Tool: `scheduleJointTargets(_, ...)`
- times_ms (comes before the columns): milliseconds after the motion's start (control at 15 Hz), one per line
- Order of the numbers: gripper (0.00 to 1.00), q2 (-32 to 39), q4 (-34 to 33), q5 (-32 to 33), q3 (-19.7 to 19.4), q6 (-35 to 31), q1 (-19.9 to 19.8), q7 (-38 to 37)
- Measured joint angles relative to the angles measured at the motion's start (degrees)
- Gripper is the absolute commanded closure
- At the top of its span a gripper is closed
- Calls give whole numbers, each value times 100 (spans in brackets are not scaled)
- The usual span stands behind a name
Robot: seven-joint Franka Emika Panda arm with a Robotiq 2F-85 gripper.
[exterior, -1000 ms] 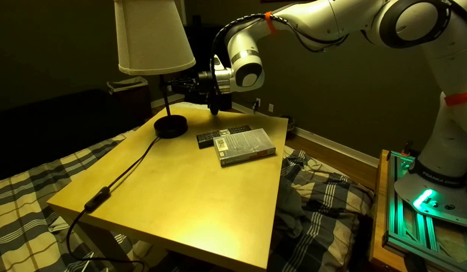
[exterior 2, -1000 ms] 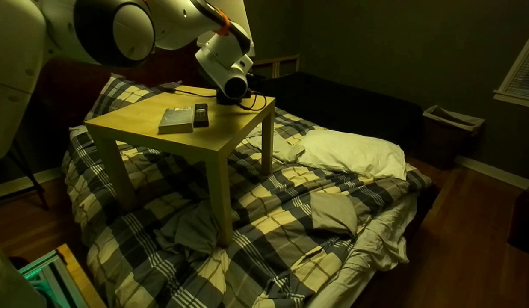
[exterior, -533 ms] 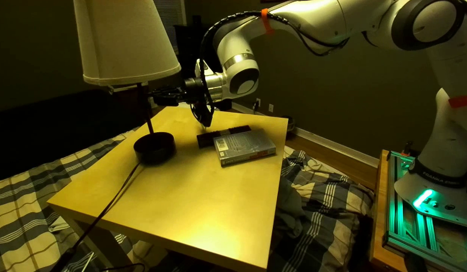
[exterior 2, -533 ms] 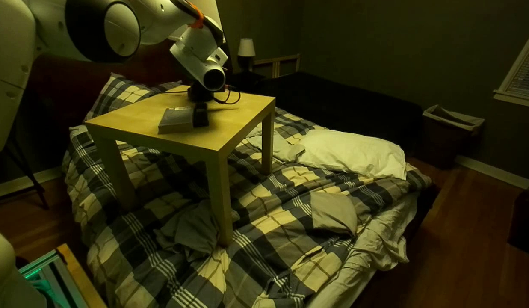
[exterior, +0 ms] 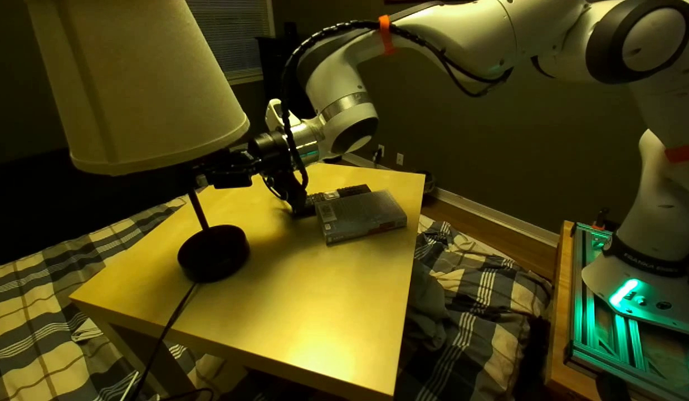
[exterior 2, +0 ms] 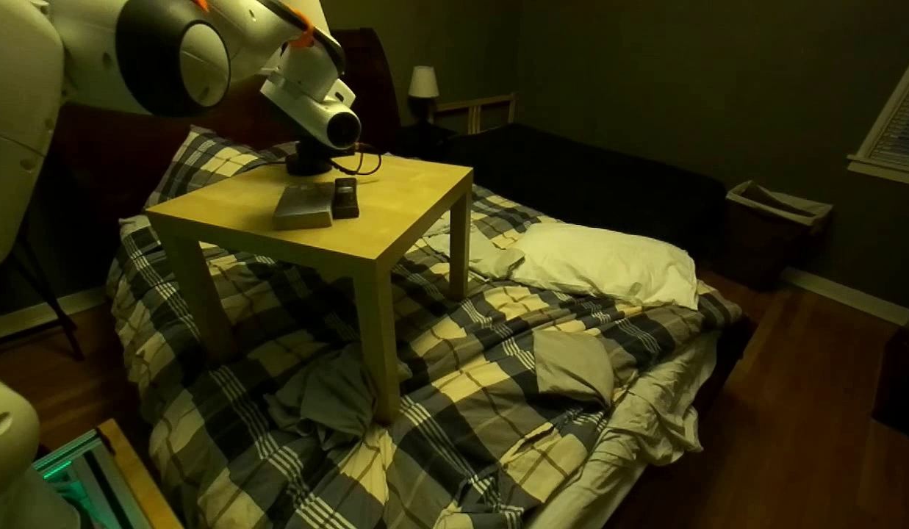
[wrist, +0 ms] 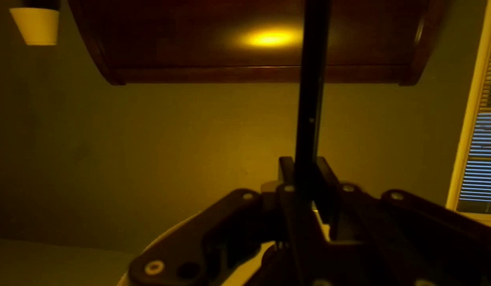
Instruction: Move the lamp to the left.
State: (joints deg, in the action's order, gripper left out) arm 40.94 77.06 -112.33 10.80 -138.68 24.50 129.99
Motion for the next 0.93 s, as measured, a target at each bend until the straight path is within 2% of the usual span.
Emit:
scheduleJointTargets(333,96,510,-699,220,66,69,168,-46)
scheduleJointTargets(933,96,1626,-2347,475,46,64,423,-188)
